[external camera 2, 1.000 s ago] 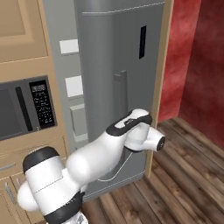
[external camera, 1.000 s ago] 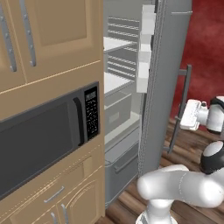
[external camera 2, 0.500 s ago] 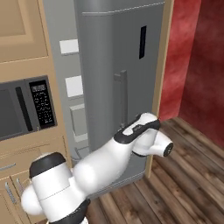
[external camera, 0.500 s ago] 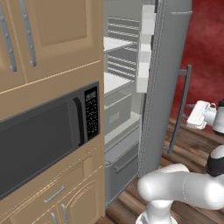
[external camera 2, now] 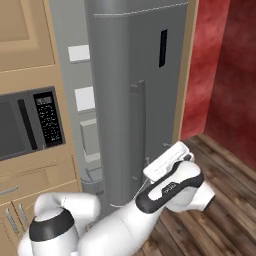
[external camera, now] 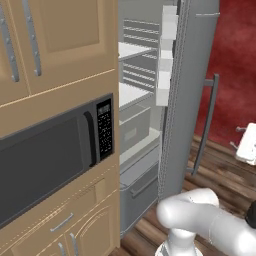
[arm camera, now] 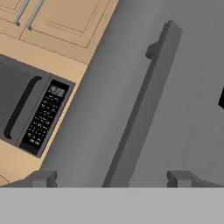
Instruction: There is a bowl on the dining counter. Grab a lemon wedge from the fridge and place it in the bowl. Then get the liquor bottle and glass cup from the cabinet and place them next to the bowl.
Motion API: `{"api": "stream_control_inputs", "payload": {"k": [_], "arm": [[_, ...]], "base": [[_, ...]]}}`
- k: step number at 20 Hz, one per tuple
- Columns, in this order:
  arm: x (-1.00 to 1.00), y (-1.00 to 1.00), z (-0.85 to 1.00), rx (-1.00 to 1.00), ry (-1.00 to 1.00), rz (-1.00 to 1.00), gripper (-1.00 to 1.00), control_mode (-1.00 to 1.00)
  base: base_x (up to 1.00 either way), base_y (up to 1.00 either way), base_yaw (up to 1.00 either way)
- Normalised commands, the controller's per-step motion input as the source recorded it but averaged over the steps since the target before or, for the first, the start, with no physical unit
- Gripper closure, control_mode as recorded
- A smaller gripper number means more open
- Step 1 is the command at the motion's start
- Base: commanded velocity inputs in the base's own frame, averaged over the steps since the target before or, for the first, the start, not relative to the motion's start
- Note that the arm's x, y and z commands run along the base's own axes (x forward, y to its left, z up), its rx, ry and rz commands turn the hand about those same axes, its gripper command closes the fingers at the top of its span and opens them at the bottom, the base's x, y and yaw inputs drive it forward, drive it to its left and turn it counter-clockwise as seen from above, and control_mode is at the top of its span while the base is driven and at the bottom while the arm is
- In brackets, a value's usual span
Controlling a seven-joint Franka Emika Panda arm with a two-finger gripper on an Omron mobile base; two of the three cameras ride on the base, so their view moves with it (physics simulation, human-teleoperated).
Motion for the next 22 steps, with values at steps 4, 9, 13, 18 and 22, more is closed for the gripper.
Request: {"api": "stream_control_inputs", "payload": {"k": [4, 9, 13, 18, 22], "arm": [[-0.78, 0.27, 0.54, -0.19, -0.12, -0.08, -1.00, -1.00], [-0.45, 0.37, 0.70, -0.23, 0.00, -0.10, -1.00, -1.00], [-0.27, 0.46, 0.77, -0.28, 0.00, -0.05, -1.00, -1.00], [-0.17, 0.62, 0.77, -0.32, 0.00, 0.00, -1.00, -1.00], [-0.12, 0.77, 0.67, -0.40, 0.00, 0.00, -1.00, -1.00]], "base": [[0.00, 0.00, 0.00], [0.00, 0.00, 0.00], [0.00, 0.00, 0.00], [0.00, 0.00, 0.00], [0.00, 0.00, 0.00]]}}
